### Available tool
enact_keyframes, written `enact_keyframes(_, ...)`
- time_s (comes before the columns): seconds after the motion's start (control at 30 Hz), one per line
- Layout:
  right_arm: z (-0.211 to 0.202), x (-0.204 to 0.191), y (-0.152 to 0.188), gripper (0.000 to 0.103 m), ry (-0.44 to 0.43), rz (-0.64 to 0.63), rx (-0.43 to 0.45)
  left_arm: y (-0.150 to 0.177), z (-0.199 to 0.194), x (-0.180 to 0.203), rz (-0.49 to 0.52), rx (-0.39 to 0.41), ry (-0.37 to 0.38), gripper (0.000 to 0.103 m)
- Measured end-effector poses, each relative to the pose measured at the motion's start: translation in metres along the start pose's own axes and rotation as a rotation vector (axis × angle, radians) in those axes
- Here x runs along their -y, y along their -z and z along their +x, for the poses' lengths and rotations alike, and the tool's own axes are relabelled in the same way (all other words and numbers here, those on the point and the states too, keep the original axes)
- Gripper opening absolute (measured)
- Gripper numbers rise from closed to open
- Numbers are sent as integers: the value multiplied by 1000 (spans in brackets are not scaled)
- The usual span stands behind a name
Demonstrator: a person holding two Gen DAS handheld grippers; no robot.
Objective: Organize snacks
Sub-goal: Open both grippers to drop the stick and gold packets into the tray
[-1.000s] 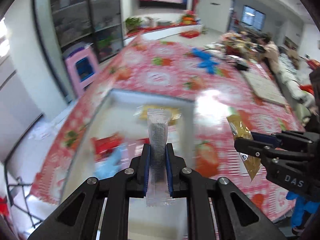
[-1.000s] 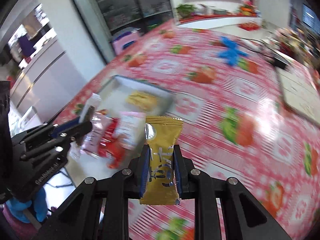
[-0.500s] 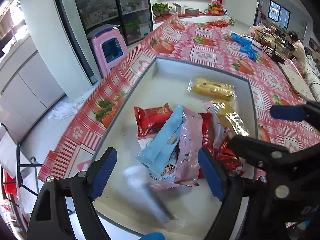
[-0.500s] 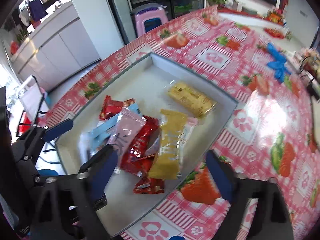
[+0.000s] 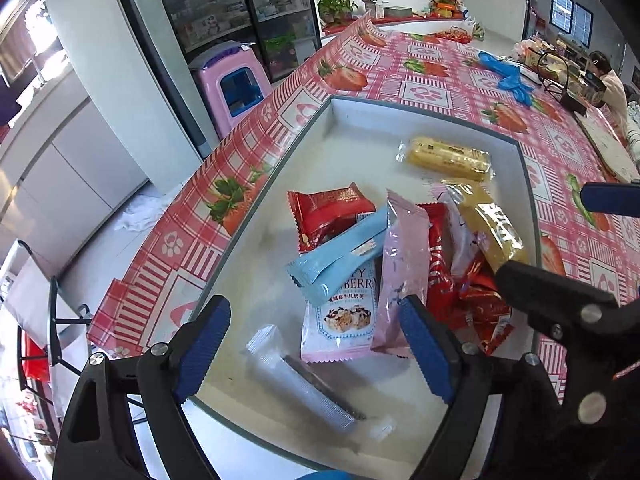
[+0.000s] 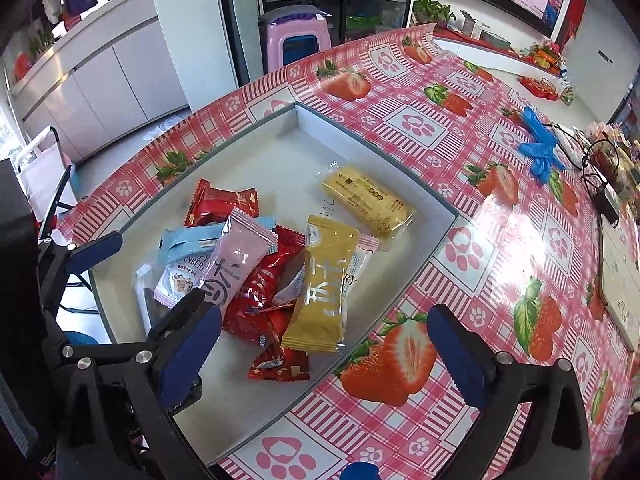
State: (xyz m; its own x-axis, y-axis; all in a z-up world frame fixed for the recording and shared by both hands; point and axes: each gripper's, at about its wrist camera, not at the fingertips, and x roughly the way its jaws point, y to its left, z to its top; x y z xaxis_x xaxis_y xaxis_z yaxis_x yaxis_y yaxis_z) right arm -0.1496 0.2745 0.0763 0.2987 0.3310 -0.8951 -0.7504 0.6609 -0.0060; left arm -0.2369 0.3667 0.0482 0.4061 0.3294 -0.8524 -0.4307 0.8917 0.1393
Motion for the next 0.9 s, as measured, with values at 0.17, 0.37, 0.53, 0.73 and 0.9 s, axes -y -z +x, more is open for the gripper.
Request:
enact_keyframes(0.17,0,-2,2,103,4,-9,-3,1,-1,2,7,-5,-2,89)
enact_keyframes(0.37,0,-4,4,103,8,-14,-4,2,-1,4,11,-12,5,89)
enact_keyframes(0.53,0,-7,5,103,10,-23,-4,3,-1,3,7,-14,7,89)
enact_keyframes(0.73,0,-8,4,103,10,-26,-5,4,-1,2,4,-21,9,89)
enact_keyframes(0.9,0,-10,4,103,6,-27,-1,5,-6,-2,-21,6,39,89)
